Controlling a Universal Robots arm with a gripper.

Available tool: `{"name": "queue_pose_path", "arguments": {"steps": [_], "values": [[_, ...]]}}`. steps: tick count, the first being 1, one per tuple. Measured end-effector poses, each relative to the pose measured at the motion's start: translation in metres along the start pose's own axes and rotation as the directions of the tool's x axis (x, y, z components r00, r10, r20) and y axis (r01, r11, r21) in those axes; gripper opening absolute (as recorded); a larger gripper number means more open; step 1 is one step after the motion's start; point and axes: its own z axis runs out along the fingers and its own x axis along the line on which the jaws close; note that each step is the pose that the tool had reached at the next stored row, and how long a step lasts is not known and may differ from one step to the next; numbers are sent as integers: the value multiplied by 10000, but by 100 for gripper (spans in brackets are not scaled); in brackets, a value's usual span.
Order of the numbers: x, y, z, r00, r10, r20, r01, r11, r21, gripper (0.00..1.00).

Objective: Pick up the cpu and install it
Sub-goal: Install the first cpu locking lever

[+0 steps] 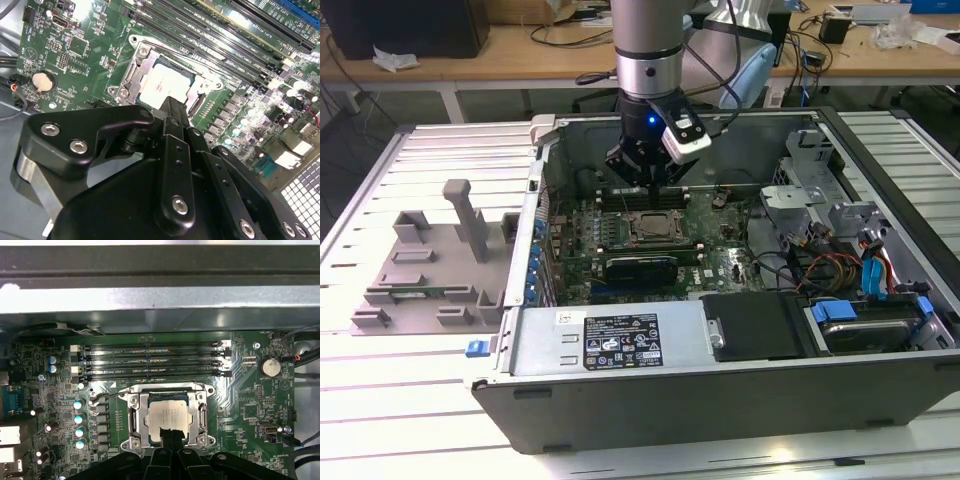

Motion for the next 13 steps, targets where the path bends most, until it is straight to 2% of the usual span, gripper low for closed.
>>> {"name": "queue_pose_path", "arguments": {"steps": [8, 13], "values": [[0, 0, -7, 10000, -1, 0, 1, 10000, 0, 11], [53, -2, -10, 10000, 0, 1, 0, 10000, 0, 11]]}}
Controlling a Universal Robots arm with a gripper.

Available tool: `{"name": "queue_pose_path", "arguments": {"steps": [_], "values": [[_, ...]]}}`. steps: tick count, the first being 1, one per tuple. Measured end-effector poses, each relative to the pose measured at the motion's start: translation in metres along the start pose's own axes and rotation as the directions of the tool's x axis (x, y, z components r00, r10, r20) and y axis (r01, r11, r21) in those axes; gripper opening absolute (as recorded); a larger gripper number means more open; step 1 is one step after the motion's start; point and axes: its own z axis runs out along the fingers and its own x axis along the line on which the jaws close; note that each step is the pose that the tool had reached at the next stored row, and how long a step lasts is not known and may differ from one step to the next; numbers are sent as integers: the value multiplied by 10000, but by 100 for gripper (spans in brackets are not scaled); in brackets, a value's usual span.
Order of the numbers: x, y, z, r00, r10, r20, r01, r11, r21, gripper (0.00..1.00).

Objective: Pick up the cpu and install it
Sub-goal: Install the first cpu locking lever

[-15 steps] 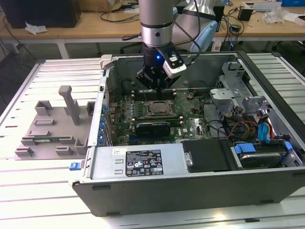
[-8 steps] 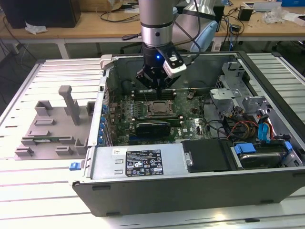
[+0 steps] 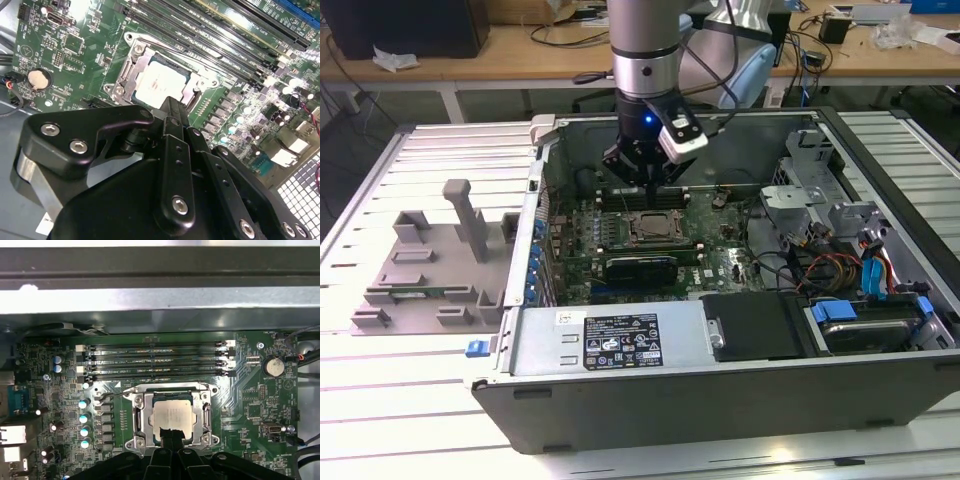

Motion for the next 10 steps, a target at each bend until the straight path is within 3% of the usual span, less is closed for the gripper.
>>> {"name": "queue_pose_path", "arguments": {"steps": [10], "values": [[146, -6, -8, 10000, 0, 2, 0, 10000, -11, 11]]}}
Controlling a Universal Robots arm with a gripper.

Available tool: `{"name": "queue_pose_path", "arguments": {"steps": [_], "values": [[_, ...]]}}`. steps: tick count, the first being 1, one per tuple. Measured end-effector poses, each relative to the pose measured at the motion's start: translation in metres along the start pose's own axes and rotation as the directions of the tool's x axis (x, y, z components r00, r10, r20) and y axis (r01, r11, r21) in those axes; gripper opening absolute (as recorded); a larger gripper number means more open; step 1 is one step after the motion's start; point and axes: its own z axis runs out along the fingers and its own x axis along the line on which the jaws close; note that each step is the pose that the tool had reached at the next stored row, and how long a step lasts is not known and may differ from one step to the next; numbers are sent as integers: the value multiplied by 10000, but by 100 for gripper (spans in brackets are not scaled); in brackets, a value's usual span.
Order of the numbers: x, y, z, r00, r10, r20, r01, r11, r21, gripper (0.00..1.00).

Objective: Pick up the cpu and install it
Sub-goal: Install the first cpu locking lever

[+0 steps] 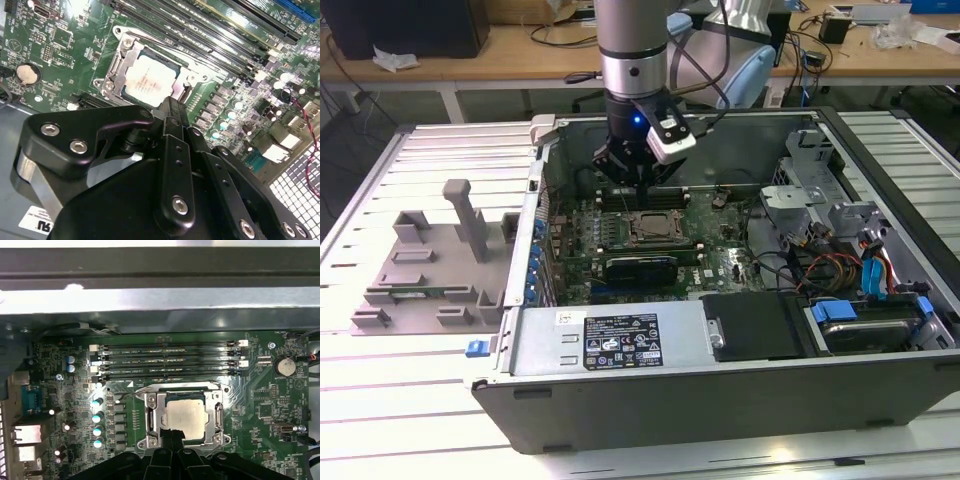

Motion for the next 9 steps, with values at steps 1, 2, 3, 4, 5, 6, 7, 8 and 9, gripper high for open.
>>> {"name": "queue_pose_path", "arguments": {"steps": [1, 2, 3, 4, 5, 6, 7, 8, 9], "values": [[36, -1, -2, 10000, 0, 1, 0, 10000, -1, 11], [53, -2, -3, 10000, 0, 2, 0, 10000, -2, 11], [82, -3, -5, 10000, 1, 2, -1, 10000, -2, 11], [96, -4, -6, 10000, 0, 2, 0, 10000, -1, 11], [114, -5, -7, 10000, 0, 2, 0, 10000, -2, 11], [150, -7, -9, 10000, 0, 2, 0, 10000, -1, 11], [198, -8, -11, 10000, 0, 4, 0, 10000, -2, 11], [227, -10, -12, 10000, -1, 6, 1, 10000, -2, 11], [261, -11, -13, 10000, 1, 7, -1, 10000, -2, 11]]}}
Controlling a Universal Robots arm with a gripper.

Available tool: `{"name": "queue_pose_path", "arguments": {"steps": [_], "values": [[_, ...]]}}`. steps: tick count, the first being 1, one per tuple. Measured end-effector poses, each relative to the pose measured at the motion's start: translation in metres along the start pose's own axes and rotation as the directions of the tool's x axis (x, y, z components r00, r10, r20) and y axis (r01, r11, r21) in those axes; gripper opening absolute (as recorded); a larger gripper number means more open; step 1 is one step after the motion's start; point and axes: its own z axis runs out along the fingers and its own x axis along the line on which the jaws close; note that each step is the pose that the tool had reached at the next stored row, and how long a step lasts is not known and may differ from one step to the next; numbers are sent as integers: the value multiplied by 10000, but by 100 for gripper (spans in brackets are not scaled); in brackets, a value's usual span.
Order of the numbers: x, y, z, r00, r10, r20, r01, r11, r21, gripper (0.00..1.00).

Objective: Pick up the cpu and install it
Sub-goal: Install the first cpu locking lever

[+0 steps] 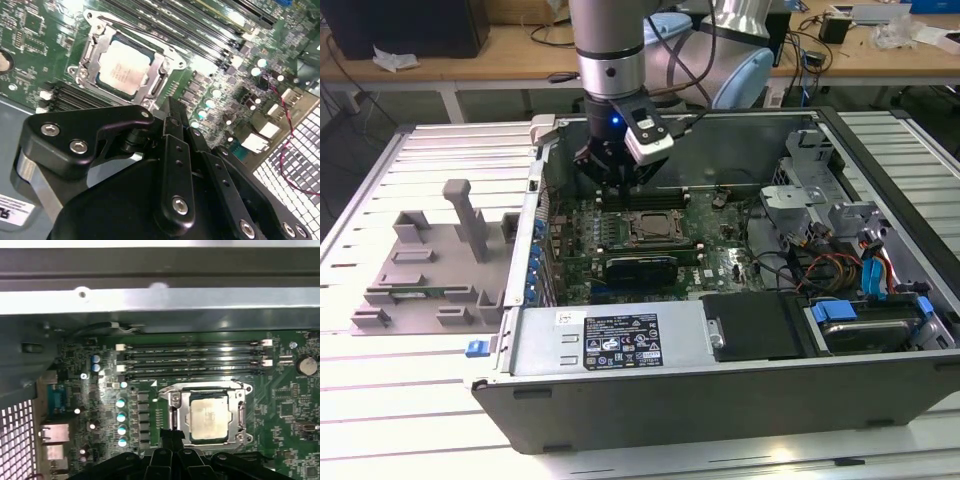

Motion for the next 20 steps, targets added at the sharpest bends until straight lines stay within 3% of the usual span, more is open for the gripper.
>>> {"name": "queue_pose_path", "arguments": {"steps": [5, 6, 8, 9, 11, 14, 15, 20], "values": [[92, -4, 0, 10000, 1, -3, -1, 10000, -50, 11], [127, -5, 1, 10000, 10, -9, -11, 9998, -183, 11], [173, -7, 2, 10000, 41, -34, -43, 9971, -755, 11], [179, -7, 2, 10000, 51, -43, -55, 9955, -945, 11], [187, -8, 1, 9999, 77, -68, -86, 9894, -1448, 11], [193, -8, 1, 9999, 95, -87, -109, 9832, -1825, 11], [194, -8, 1, 9999, 98, -91, -113, 9821, -1883, 11], [171, -7, 2, 9999, 99, -91, -114, 9819, -1891, 11]]}}
